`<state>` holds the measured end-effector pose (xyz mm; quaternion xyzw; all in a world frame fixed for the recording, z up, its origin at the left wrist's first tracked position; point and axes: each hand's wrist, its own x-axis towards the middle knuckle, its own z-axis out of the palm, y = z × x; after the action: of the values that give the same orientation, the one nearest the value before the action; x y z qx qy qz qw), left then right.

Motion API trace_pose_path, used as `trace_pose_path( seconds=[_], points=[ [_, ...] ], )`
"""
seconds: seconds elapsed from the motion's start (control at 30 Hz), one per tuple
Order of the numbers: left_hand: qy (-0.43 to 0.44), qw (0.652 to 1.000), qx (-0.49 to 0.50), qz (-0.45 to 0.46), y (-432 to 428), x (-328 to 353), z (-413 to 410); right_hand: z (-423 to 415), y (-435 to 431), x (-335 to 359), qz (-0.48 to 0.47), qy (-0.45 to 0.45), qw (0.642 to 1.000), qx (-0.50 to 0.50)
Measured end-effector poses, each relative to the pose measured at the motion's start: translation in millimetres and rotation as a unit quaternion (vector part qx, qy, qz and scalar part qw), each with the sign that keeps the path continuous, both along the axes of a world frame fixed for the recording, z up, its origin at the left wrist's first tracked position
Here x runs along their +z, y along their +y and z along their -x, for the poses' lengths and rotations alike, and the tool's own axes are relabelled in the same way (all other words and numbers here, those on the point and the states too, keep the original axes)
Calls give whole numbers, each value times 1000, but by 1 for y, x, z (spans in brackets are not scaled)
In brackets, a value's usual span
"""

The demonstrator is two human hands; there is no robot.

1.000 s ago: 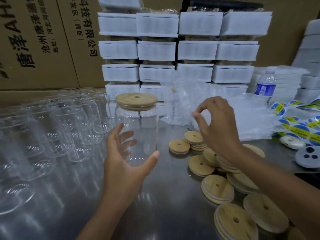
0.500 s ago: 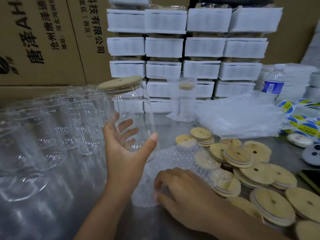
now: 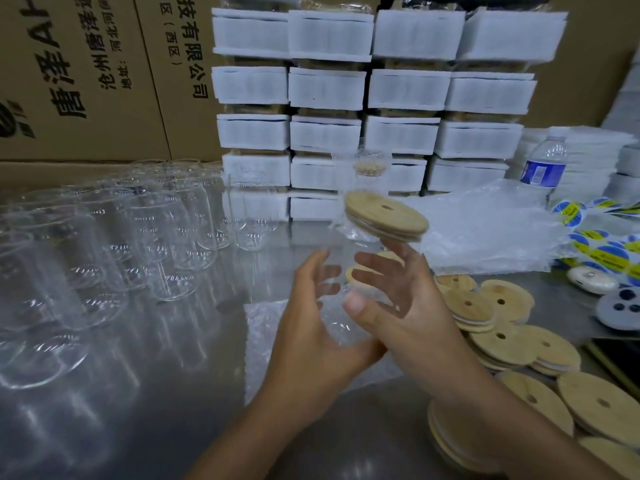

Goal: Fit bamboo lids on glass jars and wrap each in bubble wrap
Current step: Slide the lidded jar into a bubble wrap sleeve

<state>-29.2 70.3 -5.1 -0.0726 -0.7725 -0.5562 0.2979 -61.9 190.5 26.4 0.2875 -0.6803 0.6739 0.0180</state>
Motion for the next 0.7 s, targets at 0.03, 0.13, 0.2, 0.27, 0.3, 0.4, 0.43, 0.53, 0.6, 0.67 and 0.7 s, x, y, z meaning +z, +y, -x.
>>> trace_pose_path(
  seconds=[0.03,0.13,0.2,0.27,0.3,0.4,0.43,0.53,0.6,0.67,0.7],
  points=[
    [-8,1000,-16,10,1,-1,-1,1,1,0,6,-4,1000,-11],
    [-53,995,-76,39,2,-2,-3,6,4,-1,16,-4,999,-44],
    [-92,991,-89,38,3,-4,-1,10,7,0,29,1,998,-63],
    [-135,986,-83,45,3,-8,3,14,11,2,64,0,993,-101],
    [-157,982,-78,66,3,-11,4,17,15,4,85,0,988,-126],
    [-209,967,-76,124,1,-15,5,27,26,7,140,-2,970,-199],
    [-211,966,-68,130,-2,-16,6,30,30,6,151,-8,964,-219],
    [-192,972,-20,133,-10,-16,9,41,38,1,184,-44,947,-259],
    [-184,967,30,172,-15,-16,9,45,40,0,196,-58,942,-265],
    [-185,955,73,218,-19,-17,9,47,42,1,196,-57,943,-264],
    [-186,948,87,242,-20,-16,9,47,42,1,193,-55,943,-264]
  ],
)
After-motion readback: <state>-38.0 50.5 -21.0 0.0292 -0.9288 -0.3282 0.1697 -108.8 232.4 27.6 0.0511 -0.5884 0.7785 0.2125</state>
